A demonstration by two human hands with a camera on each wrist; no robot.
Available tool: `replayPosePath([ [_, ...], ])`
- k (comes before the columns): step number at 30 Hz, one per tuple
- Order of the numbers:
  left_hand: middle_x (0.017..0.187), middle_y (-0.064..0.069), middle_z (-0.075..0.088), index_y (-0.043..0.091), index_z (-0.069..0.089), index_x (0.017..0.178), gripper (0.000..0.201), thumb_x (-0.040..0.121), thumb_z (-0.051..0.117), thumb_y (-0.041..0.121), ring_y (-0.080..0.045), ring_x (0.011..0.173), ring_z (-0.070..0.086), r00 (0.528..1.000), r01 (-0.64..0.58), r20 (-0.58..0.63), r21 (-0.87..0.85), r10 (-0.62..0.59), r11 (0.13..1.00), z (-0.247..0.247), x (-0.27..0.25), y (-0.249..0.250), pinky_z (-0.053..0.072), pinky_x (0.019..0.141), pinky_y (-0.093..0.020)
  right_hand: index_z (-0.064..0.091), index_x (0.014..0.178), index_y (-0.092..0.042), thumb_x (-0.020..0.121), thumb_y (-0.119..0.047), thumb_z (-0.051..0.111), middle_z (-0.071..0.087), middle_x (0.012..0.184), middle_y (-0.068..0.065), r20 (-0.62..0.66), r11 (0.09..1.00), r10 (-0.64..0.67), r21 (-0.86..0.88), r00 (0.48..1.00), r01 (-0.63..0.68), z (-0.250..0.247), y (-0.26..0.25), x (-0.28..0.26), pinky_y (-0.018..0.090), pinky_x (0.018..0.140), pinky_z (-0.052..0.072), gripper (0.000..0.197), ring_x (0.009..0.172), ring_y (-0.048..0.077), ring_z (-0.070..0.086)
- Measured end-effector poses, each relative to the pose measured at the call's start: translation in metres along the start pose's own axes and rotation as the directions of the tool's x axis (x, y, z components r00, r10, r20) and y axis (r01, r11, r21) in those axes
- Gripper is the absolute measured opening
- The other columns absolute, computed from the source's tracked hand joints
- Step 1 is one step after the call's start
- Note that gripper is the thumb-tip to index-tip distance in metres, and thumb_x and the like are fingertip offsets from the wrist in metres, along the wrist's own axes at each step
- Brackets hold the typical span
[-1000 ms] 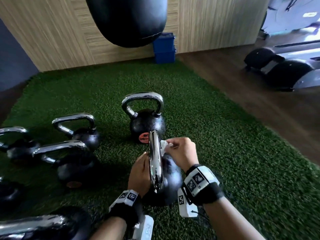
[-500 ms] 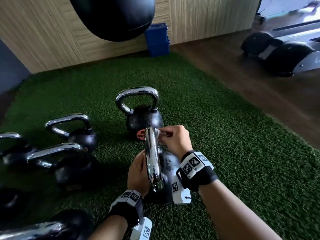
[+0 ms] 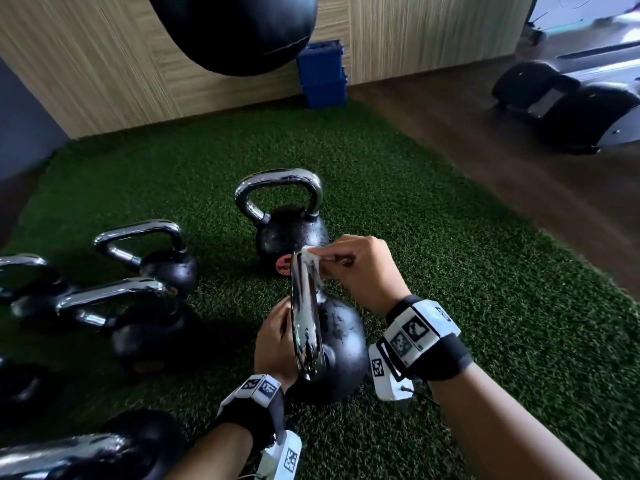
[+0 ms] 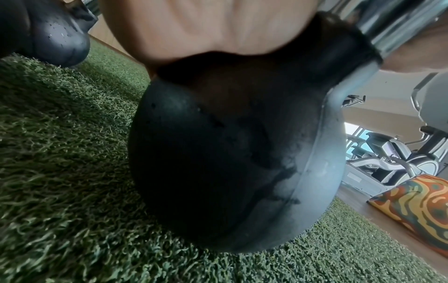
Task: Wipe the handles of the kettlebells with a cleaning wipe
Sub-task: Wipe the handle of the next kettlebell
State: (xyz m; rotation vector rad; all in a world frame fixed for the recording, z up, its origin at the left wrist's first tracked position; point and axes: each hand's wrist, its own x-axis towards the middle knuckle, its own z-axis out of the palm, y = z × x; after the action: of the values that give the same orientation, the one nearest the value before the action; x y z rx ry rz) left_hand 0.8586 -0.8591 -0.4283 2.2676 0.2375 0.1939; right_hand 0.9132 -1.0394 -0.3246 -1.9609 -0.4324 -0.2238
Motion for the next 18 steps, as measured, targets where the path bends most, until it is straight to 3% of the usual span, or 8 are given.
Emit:
replayPosePath([
  [3, 0.125, -0.018, 0.069, 0.001, 0.066, 0.126, 0.031, 0.095, 0.068, 0.005, -0.033, 0.117, 0.064, 1.000, 0.007, -0.029, -0.026, -0.008, 1.000, 0.005, -0.001, 0.000, 0.049, 0.102, -0.043, 0.079, 0.104, -0.013, 0.084, -0.009, 0.078, 0.076, 0.093, 0.000, 0.024, 0.996, -0.064, -0.059, 0.998, 0.065, -0.005, -0.007, -0.011, 0.011, 0.070, 0.052, 0.021, 0.073, 0.002, 0.064],
  [5, 0.120, -0.014, 0.070, 0.002, 0.067, 0.123, 0.036, 0.087, 0.076, 0.001, -0.028, 0.109, 0.067, 0.996, -0.021, -0.084, -0.045, 0.017, 0.999, 0.007, 0.000, -0.003, 0.053, 0.096, -0.041, 0.080, 0.102, -0.017, 0.083, -0.015, 0.079, 0.075, 0.089, -0.005, 0.061, 0.993, -0.096, -0.060, 0.993, 0.100, -0.009, -0.011, -0.033, 0.011, 0.066, 0.053, 0.019, 0.070, -0.001, 0.064],
  [8, 0.118, -0.010, 0.070, 0.005, 0.068, 0.121, 0.030, 0.092, 0.073, 0.009, -0.026, 0.113, 0.067, 1.000, 0.004, -0.002, -0.050, -0.004, 0.999, 0.009, 0.001, -0.005, 0.054, 0.096, -0.039, 0.081, 0.098, -0.021, 0.079, -0.018, 0.083, 0.076, 0.086, -0.012, 0.132, 0.999, -0.021, 0.052, 0.991, 0.014, -0.016, -0.018, -0.059, 0.012, 0.066, 0.055, 0.019, 0.072, 0.001, 0.069],
  [10, 0.101, 0.000, 0.073, 0.017, 0.073, 0.106, 0.023, 0.092, 0.070, 0.035, -0.020, 0.102, 0.072, 0.997, 0.034, -0.062, -0.057, -0.038, 0.998, 0.008, 0.000, -0.003, 0.055, 0.081, -0.031, 0.082, 0.096, -0.018, 0.077, -0.015, 0.085, 0.078, 0.084, -0.007, 0.156, 0.983, 0.089, 0.147, 0.984, -0.113, -0.018, -0.021, -0.060, 0.029, 0.073, 0.062, 0.020, 0.073, 0.010, 0.073],
  [13, 0.107, 0.012, 0.075, 0.029, 0.074, 0.110, 0.051, 0.083, 0.052, 0.067, -0.001, 0.100, 0.069, 0.999, -0.025, -0.041, -0.095, 0.021, 0.995, 0.008, -0.002, -0.005, 0.051, 0.086, -0.022, 0.080, 0.095, -0.007, 0.074, -0.011, 0.087, 0.079, 0.086, 0.006, 0.165, 0.932, 0.178, 0.287, 0.970, -0.220, -0.016, -0.023, -0.061, 0.051, 0.079, 0.061, 0.022, 0.079, 0.030, 0.075],
  [15, 0.101, 0.018, 0.072, 0.029, 0.072, 0.109, 0.032, 0.087, 0.066, 0.052, 0.003, 0.094, 0.066, 0.998, -0.051, -0.026, 0.009, 0.051, 0.999, 0.008, 0.001, -0.012, 0.044, 0.079, -0.006, 0.080, 0.093, -0.009, 0.071, -0.014, 0.089, 0.079, 0.084, 0.003, 0.164, 0.929, 0.189, 0.291, 0.968, -0.231, -0.013, -0.021, -0.070, 0.044, 0.077, 0.063, 0.024, 0.077, 0.023, 0.076],
  [16, 0.099, 0.014, 0.071, 0.025, 0.072, 0.107, 0.024, 0.088, 0.074, 0.038, -0.002, 0.093, 0.067, 0.997, -0.065, -0.036, 0.060, 0.067, 0.996, 0.010, 0.003, -0.016, 0.041, 0.075, -0.004, 0.080, 0.091, -0.012, 0.071, -0.016, 0.089, 0.078, 0.082, 0.000, 0.165, 0.933, 0.183, 0.283, 0.969, -0.224, -0.011, -0.020, -0.078, 0.034, 0.072, 0.063, 0.022, 0.072, 0.014, 0.075],
  [18, 0.096, -0.003, 0.074, 0.016, 0.070, 0.103, 0.022, 0.084, 0.081, 0.016, -0.016, 0.087, 0.068, 0.990, -0.062, -0.118, 0.091, 0.073, 0.994, 0.014, 0.006, -0.019, 0.039, 0.070, -0.012, 0.080, 0.087, -0.016, 0.071, -0.018, 0.089, 0.078, 0.079, -0.005, 0.160, 0.938, 0.179, 0.269, 0.971, -0.217, -0.009, -0.016, -0.092, 0.021, 0.062, 0.057, 0.018, 0.065, 0.005, 0.070],
])
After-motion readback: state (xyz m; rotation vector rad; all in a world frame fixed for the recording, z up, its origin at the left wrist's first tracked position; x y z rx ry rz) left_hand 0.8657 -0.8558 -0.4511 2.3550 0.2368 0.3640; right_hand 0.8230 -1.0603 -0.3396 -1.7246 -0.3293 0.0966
